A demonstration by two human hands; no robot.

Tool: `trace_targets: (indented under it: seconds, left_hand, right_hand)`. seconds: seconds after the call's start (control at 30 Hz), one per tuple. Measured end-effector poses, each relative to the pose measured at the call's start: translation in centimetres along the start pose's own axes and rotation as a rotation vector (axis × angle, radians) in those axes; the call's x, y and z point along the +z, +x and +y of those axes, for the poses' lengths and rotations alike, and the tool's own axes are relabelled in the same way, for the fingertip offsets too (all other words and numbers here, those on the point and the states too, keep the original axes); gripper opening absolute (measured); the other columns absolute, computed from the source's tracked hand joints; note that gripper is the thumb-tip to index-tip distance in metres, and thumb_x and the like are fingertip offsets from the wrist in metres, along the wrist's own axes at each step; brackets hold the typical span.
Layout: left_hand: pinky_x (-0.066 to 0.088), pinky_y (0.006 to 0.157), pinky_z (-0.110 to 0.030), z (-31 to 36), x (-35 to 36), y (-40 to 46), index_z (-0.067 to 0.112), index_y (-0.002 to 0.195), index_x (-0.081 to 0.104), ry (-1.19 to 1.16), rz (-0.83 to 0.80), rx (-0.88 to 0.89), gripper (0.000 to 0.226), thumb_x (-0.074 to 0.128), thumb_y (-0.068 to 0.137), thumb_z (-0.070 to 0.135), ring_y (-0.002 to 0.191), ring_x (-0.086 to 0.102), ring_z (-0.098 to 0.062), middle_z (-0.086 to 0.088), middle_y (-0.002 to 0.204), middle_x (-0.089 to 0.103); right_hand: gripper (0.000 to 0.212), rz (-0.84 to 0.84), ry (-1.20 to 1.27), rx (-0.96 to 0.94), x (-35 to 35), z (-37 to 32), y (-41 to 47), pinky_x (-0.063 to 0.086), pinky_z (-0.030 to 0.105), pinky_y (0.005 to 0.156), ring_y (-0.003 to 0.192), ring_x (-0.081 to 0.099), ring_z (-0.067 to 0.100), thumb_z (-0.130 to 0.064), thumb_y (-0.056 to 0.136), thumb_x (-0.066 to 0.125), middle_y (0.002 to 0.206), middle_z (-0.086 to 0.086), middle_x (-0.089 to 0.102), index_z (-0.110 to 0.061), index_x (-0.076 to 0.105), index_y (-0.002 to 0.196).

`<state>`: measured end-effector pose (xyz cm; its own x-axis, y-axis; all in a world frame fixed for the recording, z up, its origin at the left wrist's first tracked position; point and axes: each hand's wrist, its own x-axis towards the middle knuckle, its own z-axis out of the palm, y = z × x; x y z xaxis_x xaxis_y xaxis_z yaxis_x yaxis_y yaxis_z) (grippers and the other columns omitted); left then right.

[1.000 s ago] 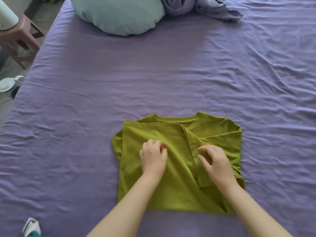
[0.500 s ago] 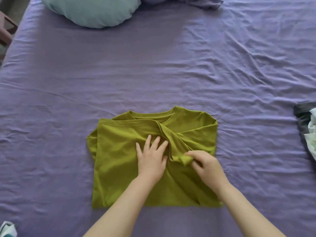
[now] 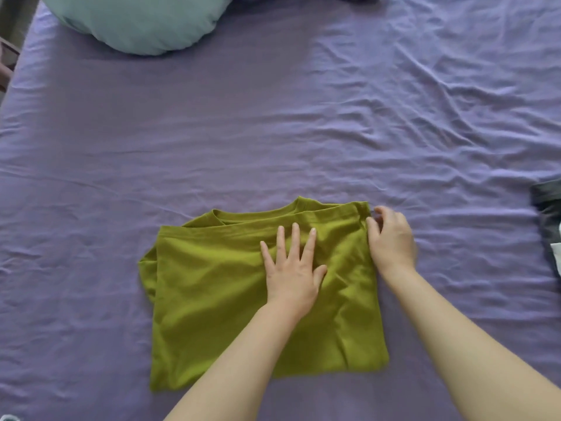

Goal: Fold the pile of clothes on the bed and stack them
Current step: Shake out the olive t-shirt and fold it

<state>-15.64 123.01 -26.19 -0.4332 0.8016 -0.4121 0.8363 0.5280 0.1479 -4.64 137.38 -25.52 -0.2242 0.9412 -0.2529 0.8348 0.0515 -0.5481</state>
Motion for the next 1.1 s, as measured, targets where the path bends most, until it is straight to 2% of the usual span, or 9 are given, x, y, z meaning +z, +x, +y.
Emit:
trace_targets:
  seconds: [0.17, 0.37, 0.47, 0.6, 0.77, 0.9, 0.97, 1.07, 1.1]
  left_hand:
    - [-0.023, 0.107, -0.060, 0.2, 1.5, 2.2, 0.033, 0.144, -0.024, 0.064, 0.002, 0.006, 0.078, 0.006, 0.085, 0.074, 0.136, -0.041, -0.027, -0.002, 0.144, -0.045]
    - [-0.028, 0.103, -0.060, 0.1, 2.2, 3.5, 0.036, 0.138, -0.031, 0.086, -0.035, 0.000, 0.077, -0.010, 0.076, 0.078, 0.133, -0.044, -0.026, -0.001, 0.140, -0.051]
    - [-0.022, 0.105, -0.061, 0.4, 1.3, 3.4, 0.035, 0.141, -0.026, 0.085, -0.065, 0.004, 0.077, 0.002, 0.083, 0.076, 0.136, -0.040, -0.028, -0.002, 0.145, -0.044]
    - [-0.008, 0.114, -0.057, -0.8, -0.1, 1.0, 0.034, 0.152, 0.004, 0.053, 0.054, -0.089, 0.068, 0.028, 0.095, 0.060, 0.147, -0.011, -0.026, -0.002, 0.161, -0.008]
    - [0.010, 0.116, -0.055, -9.0, -0.9, -5.1, 0.022, 0.153, 0.009, -0.181, 0.135, -0.667, 0.082, 0.051, 0.091, 0.052, 0.147, 0.001, -0.027, -0.009, 0.161, 0.001]
    - [0.023, 0.112, -0.050, -15.0, -1.4, -8.5, 0.013, 0.152, 0.012, -0.496, 0.155, -1.022, 0.098, 0.068, 0.081, 0.052, 0.142, 0.018, -0.035, -0.015, 0.157, 0.016]
    - [0.029, 0.109, -0.047, -16.8, -1.3, -9.0, 0.010, 0.150, 0.022, -0.683, 0.176, -1.110, 0.094, 0.073, 0.079, 0.044, 0.136, 0.030, -0.037, -0.018, 0.151, 0.027]
    - [0.037, 0.108, -0.045, -18.7, -0.9, -8.6, 0.006, 0.143, 0.035, -1.113, 0.264, -1.036, 0.080, 0.078, 0.079, 0.028, 0.128, 0.045, -0.033, -0.016, 0.142, 0.044]
    - [0.038, 0.107, -0.046, -18.9, -1.0, -8.5, 0.006, 0.142, 0.037, -1.229, 0.285, -1.002, 0.078, 0.078, 0.079, 0.024, 0.126, 0.048, -0.032, -0.014, 0.140, 0.048]
  right_hand:
    - [0.063, 0.044, 0.012, -0.011, 1.8, 0.8, -4.1, 0.038, 0.044, 0.099, 0.124, 0.045, 0.038, -0.032, 0.092, 0.059, 0.136, 0.021, 0.046, -0.001, 0.036, 0.141]
    - [0.067, 0.031, -0.069, -0.186, 2.4, 1.8, -6.9, 0.055, 0.043, 0.070, 0.106, 0.063, 0.039, -0.014, 0.083, 0.071, 0.130, 0.023, 0.055, 0.004, 0.040, 0.139]
    - [0.069, -0.023, -0.087, -0.151, 1.5, 1.9, -7.4, 0.053, 0.041, 0.072, 0.112, 0.060, 0.034, -0.021, 0.087, 0.067, 0.135, 0.016, 0.052, -0.003, 0.033, 0.145]
    - [0.068, -0.104, -0.108, -0.093, 0.7, 2.4, -8.9, 0.050, 0.043, 0.077, 0.117, 0.055, 0.032, -0.023, 0.089, 0.064, 0.136, 0.012, 0.048, -0.010, 0.032, 0.147]
    - [0.066, -0.012, -0.362, -0.408, 0.9, 1.3, -11.3, 0.047, 0.054, 0.088, 0.115, 0.058, 0.041, -0.002, 0.059, 0.083, 0.125, 0.021, 0.059, -0.004, 0.063, 0.121]
    - [0.056, -0.123, -0.378, -0.722, 4.1, -1.9, -14.3, 0.044, 0.060, 0.094, 0.121, 0.054, 0.039, -0.015, 0.065, 0.085, 0.128, 0.016, 0.060, -0.015, 0.068, 0.118]
    - [0.055, -0.299, -0.483, -0.751, 5.8, -3.6, -15.9, 0.038, 0.062, 0.099, 0.130, 0.046, 0.039, -0.033, 0.074, 0.079, 0.138, 0.014, 0.053, -0.024, 0.063, 0.125]
    - [0.055, -0.500, -0.597, -0.616, 7.9, -4.6, -17.0, 0.004, 0.056, 0.114, 0.147, 0.002, 0.031, -0.052, 0.097, 0.037, 0.160, 0.005, 0.012, -0.034, 0.028, 0.148]
    - [0.056, -0.505, -0.583, -0.568, 8.3, -4.8, -17.1, 0.000, 0.053, 0.115, 0.147, -0.005, 0.028, -0.054, 0.098, 0.030, 0.161, 0.003, 0.005, -0.035, 0.020, 0.150]
